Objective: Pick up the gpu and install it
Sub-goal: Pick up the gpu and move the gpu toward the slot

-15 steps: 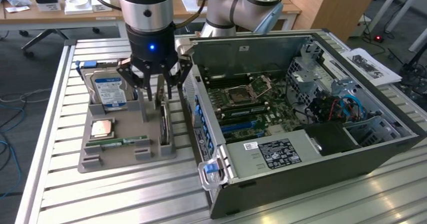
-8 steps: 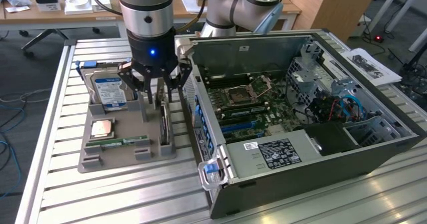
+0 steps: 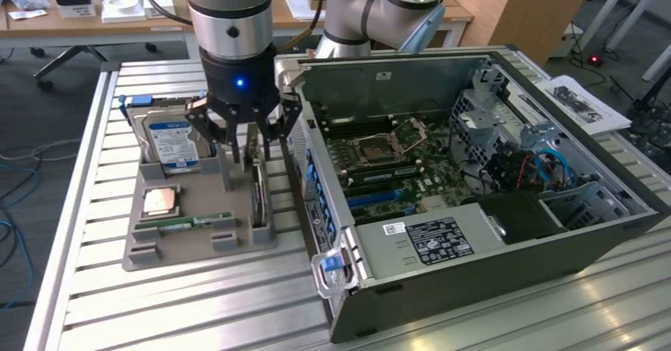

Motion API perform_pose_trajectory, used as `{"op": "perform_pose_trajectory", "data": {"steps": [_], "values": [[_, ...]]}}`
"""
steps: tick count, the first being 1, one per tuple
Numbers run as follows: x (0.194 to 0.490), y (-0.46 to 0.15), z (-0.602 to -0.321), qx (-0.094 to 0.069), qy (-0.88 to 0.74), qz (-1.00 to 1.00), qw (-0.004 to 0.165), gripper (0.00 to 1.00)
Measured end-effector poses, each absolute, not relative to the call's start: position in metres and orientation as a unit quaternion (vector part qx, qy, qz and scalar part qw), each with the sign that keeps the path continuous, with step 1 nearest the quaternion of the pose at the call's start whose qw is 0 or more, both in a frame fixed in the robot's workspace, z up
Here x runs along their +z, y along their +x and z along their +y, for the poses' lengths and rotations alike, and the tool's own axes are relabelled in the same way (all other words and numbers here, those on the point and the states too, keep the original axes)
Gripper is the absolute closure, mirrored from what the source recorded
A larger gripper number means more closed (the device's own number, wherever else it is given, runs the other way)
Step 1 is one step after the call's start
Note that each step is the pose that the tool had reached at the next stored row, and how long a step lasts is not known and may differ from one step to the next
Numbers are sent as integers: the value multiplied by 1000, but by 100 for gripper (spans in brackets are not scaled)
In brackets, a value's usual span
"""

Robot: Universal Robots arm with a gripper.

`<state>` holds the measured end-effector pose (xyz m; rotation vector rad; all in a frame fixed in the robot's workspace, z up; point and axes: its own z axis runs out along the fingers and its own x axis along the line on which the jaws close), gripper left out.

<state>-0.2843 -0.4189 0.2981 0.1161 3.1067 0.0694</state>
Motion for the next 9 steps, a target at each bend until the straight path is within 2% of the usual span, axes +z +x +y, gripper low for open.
{"op": "perform_pose_trajectory", "data": {"steps": [9], "values": [[296,-284,-419,22,37,999,16,53]]}}
